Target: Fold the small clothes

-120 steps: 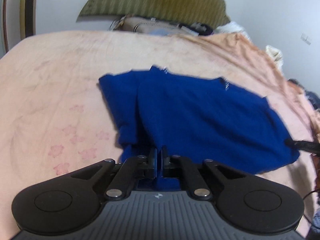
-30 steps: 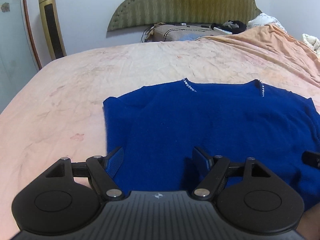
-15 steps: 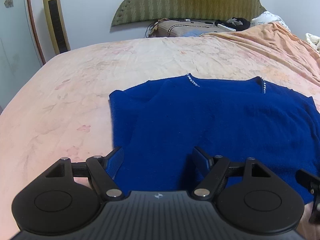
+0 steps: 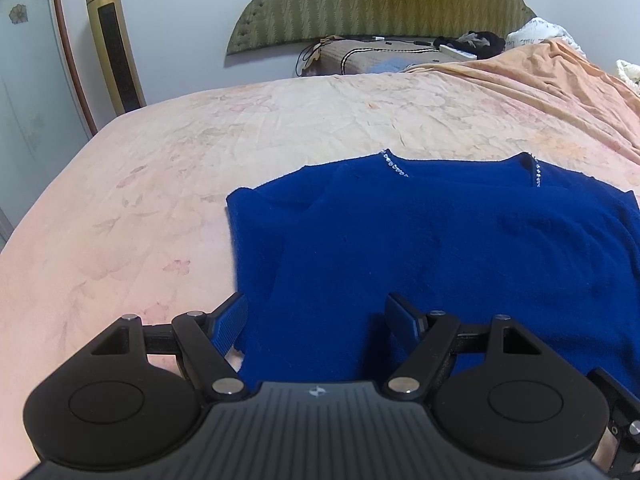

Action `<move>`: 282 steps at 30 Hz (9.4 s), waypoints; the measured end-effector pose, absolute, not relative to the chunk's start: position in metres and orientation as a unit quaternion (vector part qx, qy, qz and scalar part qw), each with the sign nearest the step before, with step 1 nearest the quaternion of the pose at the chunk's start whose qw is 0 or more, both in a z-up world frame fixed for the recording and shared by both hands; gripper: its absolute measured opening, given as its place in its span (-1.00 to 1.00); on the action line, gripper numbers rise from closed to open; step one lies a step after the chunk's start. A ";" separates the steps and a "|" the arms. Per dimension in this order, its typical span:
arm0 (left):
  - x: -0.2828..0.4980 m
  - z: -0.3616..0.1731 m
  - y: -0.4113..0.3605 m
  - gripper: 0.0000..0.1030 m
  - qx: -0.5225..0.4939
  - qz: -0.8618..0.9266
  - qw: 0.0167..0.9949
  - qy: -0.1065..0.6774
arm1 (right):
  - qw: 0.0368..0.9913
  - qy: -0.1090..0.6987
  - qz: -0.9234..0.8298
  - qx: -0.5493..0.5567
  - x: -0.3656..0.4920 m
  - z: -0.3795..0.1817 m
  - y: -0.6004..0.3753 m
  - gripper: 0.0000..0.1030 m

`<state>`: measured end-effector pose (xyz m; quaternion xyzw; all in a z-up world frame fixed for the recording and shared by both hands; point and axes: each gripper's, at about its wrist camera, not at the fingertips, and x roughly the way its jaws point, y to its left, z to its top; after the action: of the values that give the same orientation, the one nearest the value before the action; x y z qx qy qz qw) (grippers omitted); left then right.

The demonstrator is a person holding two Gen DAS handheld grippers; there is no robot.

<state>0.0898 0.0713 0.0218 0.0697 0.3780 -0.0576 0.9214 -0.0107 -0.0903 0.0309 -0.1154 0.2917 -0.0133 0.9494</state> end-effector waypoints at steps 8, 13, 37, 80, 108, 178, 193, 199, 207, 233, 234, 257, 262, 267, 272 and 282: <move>0.097 0.027 0.080 0.47 0.078 -0.058 0.926 0.364 | 0.948 0.301 0.022 -0.101 -0.013 0.030 -0.084 0.98; 0.122 0.035 0.119 0.47 0.031 -0.074 0.926 0.369 | 0.954 0.274 0.069 -0.103 -0.028 0.033 -0.069 0.96; 0.263 -0.017 0.152 0.60 -0.210 -0.285 0.812 0.464 | 0.910 0.211 0.096 -0.344 0.013 -0.010 0.078 0.82; 0.191 0.032 -0.219 -0.80 0.110 -0.255 0.863 0.423 | 0.958 0.206 -0.007 0.202 -0.065 0.008 -0.233 -0.92; 0.188 0.067 -0.187 0.52 0.124 -0.181 0.924 0.313 | 0.912 0.209 -0.131 0.327 -0.084 -0.004 -0.303 0.06; -0.014 0.005 -0.067 0.39 0.140 -0.152 0.916 0.343 | 0.937 0.315 -0.092 0.116 -0.072 -0.004 -0.267 0.43; -0.019 0.007 -0.068 0.40 0.126 -0.141 0.914 0.359 | 0.938 0.324 -0.085 0.082 -0.080 -0.005 -0.252 0.51; -0.022 0.009 -0.069 0.40 0.126 -0.140 0.913 0.361 | 0.942 0.316 -0.077 0.079 -0.085 0.001 -0.247 0.57; -0.023 0.008 -0.071 0.41 0.127 -0.139 0.913 0.363 | 0.935 0.338 -0.081 0.073 -0.087 -0.011 -0.244 0.60; -0.055 -0.003 -0.052 0.51 0.078 -0.123 0.905 0.399 | 0.938 0.343 -0.023 0.039 -0.127 -0.001 -0.226 0.82; -0.055 -0.003 -0.051 0.53 0.076 -0.122 0.905 0.401 | 0.938 0.343 -0.023 0.040 -0.128 -0.002 -0.226 0.82; -0.064 -0.001 -0.056 0.57 0.092 -0.117 0.907 0.393 | 0.939 0.337 -0.032 0.068 -0.133 -0.002 -0.229 0.98; -0.064 0.000 -0.056 0.57 0.094 -0.118 0.907 0.394 | 0.938 0.338 -0.030 0.070 -0.134 -0.003 -0.230 0.98; -0.064 0.000 -0.056 0.57 0.092 -0.119 0.905 0.397 | 0.937 0.341 -0.038 0.068 -0.134 -0.005 -0.231 0.99; -0.064 -0.001 -0.056 0.57 0.094 -0.119 0.905 0.397 | 0.937 0.341 -0.037 0.067 -0.136 -0.006 -0.231 0.99; -0.066 -0.001 -0.056 0.57 0.091 -0.123 0.905 0.398 | 0.938 0.338 -0.034 0.068 -0.137 -0.004 -0.229 0.99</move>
<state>-0.0658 -0.0559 -0.0009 0.0913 0.3979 -0.1225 0.9046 -0.1371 -0.2287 -0.0038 0.0679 0.3380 -0.0340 0.9381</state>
